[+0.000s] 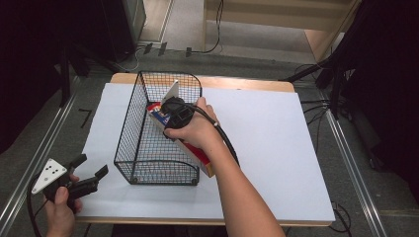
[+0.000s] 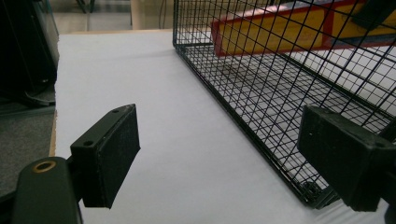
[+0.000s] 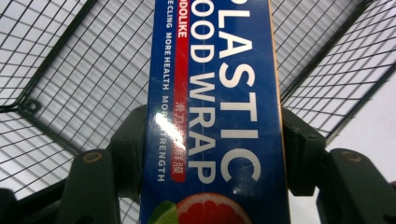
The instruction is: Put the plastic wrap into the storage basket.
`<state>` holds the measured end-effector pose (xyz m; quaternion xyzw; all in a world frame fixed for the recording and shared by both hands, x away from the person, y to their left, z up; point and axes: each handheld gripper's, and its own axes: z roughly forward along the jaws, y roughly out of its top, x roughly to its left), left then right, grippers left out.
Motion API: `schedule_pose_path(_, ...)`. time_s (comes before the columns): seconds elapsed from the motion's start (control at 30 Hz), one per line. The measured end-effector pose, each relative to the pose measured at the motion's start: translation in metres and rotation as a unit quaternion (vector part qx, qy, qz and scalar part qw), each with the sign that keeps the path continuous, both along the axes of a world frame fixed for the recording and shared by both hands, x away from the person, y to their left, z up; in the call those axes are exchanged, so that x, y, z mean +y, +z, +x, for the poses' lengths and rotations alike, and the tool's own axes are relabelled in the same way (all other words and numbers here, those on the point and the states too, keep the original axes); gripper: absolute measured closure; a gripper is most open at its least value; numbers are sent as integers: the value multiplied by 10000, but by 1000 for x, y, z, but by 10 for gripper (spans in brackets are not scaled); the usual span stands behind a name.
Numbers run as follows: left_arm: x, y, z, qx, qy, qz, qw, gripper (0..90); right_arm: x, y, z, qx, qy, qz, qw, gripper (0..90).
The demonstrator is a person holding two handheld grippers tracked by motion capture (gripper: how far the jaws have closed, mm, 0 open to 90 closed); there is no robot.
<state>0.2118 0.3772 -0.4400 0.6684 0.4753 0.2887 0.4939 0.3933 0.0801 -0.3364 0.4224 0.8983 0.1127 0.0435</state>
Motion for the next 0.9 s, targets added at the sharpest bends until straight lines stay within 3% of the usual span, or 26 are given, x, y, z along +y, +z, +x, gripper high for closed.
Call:
schedule_pose_path(0.07,0,0,0,3,4,-8,10000,133,2,0,-1,-68,91,-4,9999,383)
schedule_pose_path(0.2,0,0,0,5,9,-13,10000,133,4,3,-1,-109,21,79,9999,371)
schedule_pose_path(0.33,1,0,0,9,12,-17,10000,133,0,11,0,-254,-62,284,9993,323)
schedule_pose_path(0.67,0,0,0,13,-30,21,10000,133,-18,23,3,-209,-261,641,9974,271)
schedule_pose_path(0.73,-1,0,0,20,-22,13,10000,133,-27,30,4,-400,-418,683,9960,301)
schedule_pose_path(0.9,-1,0,0,26,-21,18,10000,133,-45,36,8,-437,-614,743,9944,300)
